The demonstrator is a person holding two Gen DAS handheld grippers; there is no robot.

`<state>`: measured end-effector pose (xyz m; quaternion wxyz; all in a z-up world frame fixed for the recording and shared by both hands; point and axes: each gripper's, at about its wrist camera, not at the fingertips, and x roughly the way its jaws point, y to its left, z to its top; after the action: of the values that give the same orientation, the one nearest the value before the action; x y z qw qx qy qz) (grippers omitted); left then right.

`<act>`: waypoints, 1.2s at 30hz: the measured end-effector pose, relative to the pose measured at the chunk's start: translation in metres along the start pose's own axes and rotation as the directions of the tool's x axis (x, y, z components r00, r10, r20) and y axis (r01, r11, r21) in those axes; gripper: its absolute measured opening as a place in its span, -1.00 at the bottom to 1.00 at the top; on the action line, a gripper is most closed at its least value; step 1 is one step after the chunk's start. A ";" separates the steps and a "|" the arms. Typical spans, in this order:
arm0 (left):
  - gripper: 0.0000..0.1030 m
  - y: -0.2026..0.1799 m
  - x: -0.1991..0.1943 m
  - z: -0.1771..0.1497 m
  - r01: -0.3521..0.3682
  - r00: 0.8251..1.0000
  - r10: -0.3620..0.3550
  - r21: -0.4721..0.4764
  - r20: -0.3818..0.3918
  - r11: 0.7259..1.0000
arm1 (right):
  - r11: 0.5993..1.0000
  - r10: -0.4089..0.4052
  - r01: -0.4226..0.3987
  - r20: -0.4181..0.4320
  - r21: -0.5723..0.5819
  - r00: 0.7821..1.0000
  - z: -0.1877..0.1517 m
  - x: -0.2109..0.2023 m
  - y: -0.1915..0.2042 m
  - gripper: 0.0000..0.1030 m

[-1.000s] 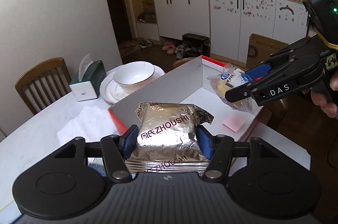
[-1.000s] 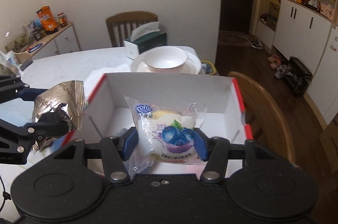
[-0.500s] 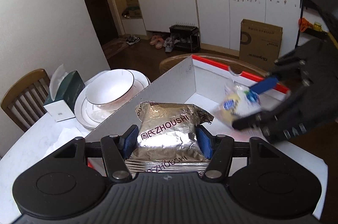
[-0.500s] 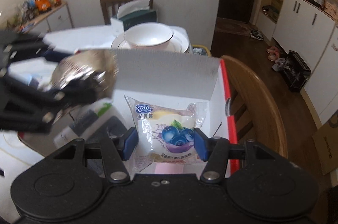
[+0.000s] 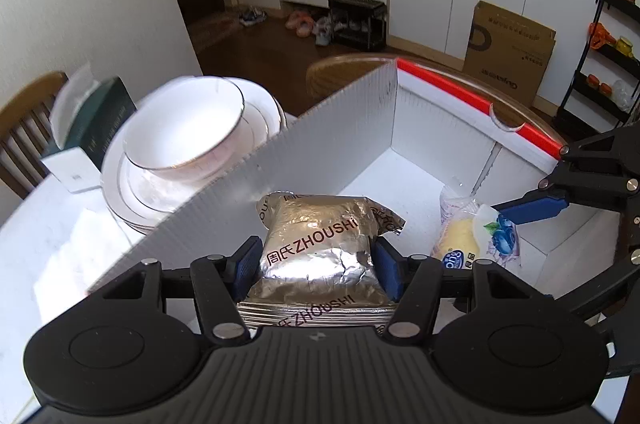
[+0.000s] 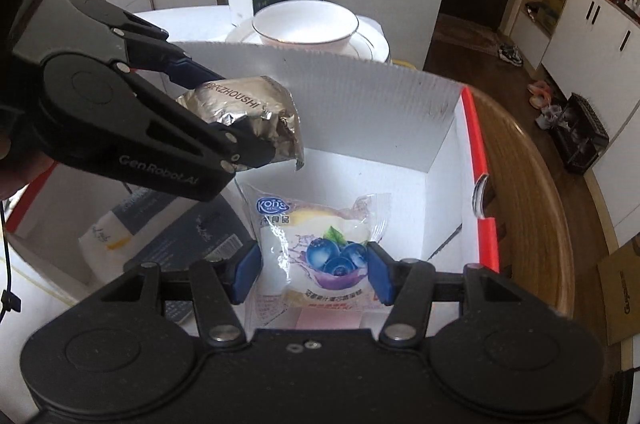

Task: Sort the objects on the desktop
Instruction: 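Carry the gold bag and blueberry bread bag with both tools over the red box, then open both grippers to drop the gold bag and bread bag into the box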

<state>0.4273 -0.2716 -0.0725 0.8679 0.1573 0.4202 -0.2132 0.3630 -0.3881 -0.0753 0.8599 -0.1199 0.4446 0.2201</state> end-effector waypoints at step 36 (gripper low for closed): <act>0.32 0.004 -0.034 -0.012 0.077 0.997 -0.076 -0.081 0.011 0.994 | 0.998 0.039 -0.040 0.025 0.047 0.999 0.009 -0.013 -0.002 0.46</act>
<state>0.4021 -0.2548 -0.0528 0.8665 0.1045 0.4309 -0.2295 0.3638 -0.3893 -0.0596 0.8632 -0.0880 0.4418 0.2279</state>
